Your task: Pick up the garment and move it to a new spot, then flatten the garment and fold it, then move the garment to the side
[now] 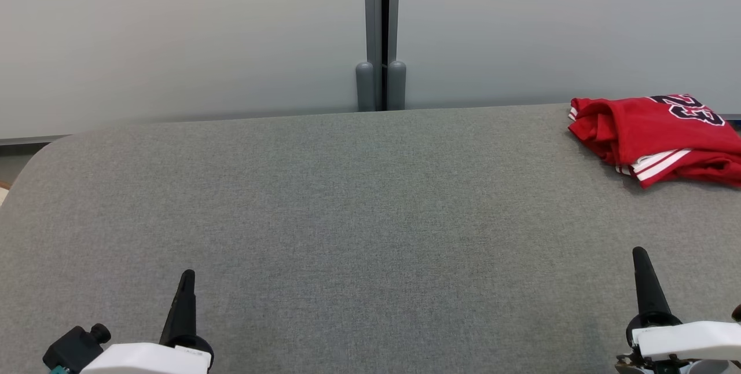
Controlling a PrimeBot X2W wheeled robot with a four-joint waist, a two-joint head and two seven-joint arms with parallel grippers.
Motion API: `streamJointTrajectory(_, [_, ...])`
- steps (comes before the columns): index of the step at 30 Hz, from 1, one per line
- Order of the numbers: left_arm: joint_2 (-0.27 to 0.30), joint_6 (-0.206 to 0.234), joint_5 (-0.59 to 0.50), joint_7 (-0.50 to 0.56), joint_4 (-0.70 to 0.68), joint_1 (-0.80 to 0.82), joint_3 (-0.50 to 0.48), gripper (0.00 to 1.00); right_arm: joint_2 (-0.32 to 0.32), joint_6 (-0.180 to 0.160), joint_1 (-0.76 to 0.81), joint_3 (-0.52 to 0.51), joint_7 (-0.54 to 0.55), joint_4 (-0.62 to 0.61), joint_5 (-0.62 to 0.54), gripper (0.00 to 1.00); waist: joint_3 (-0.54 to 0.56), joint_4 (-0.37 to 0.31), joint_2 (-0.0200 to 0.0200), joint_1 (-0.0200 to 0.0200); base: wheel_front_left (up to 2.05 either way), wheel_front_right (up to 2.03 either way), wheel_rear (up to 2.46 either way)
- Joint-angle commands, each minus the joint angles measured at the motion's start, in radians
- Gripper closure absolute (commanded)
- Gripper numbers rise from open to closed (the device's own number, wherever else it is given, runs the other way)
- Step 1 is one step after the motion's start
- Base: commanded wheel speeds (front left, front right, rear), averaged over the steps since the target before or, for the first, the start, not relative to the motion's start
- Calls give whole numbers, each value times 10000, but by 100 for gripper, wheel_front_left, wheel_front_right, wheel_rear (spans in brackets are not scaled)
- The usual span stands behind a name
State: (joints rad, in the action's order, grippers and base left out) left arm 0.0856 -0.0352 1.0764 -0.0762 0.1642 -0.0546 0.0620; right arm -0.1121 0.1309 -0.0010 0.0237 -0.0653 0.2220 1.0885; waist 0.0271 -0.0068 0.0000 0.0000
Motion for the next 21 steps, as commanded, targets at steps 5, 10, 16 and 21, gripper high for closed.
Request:
streamJointTrajectory(5, [86, -164, 748, 160, 24, 406, -177, 100, 3, 0, -316, -141, 181, -26, 709, 100, -23, 5, 0, 0, 0, 0, 0])
streamJointTrajectory(10, [92, -254, 1279, 294, 106, 543, -281, 100, 38, 0, -401, -229, 319, -1, 1213, 100, -46, 11, 0, 0, 0, 0, 0])
streamJointTrajectory(16, [95, -352, 1885, 438, 197, 683, -400, 100, 74, 0, -497, -331, 475, 21, 1791, 100, -73, 17, 0, 0, 0, 0, 0])
streamJointTrajectory(21, [96, -429, 2356, 567, 264, 814, -495, 100, 108, -1, -566, -406, 595, 45, 2247, 100, -95, 22, 0, 0, 0, 0, 0])
